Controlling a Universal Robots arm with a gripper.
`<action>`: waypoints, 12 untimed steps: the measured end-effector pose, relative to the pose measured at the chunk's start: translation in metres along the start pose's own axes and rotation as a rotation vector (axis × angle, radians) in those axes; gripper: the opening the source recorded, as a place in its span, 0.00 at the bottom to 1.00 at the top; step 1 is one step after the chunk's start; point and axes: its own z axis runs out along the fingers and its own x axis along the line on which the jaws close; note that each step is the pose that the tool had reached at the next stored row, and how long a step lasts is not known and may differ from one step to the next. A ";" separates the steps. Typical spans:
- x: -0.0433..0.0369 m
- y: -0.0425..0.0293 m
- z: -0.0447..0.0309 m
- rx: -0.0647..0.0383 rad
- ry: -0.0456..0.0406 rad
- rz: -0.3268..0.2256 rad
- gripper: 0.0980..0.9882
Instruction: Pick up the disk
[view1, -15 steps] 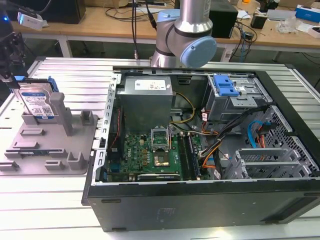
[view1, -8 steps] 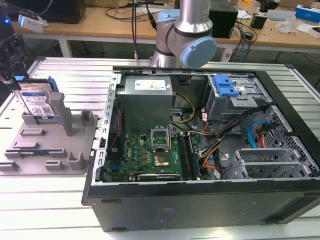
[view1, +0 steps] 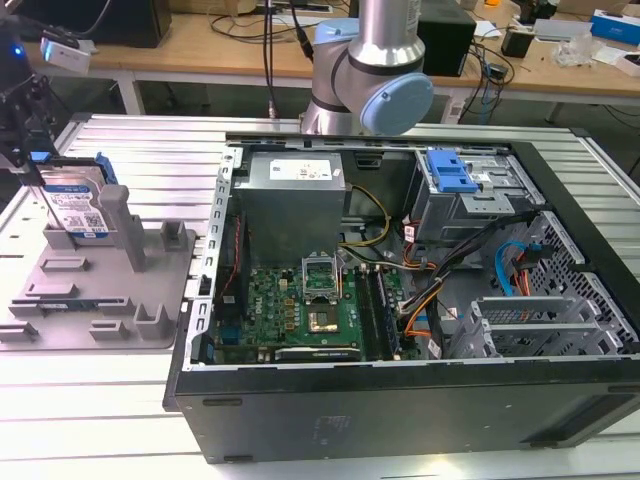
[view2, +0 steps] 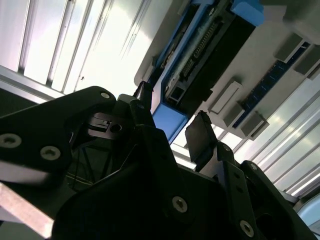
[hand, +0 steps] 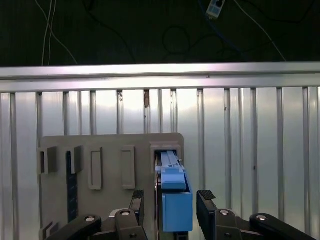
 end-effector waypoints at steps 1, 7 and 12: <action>0.0000 0.0000 0.0012 0.000 0.0000 0.000 0.50; 0.0000 -0.0001 0.0050 0.000 0.0000 0.000 0.50; -0.0001 -0.0001 0.0055 0.000 0.0000 0.000 0.50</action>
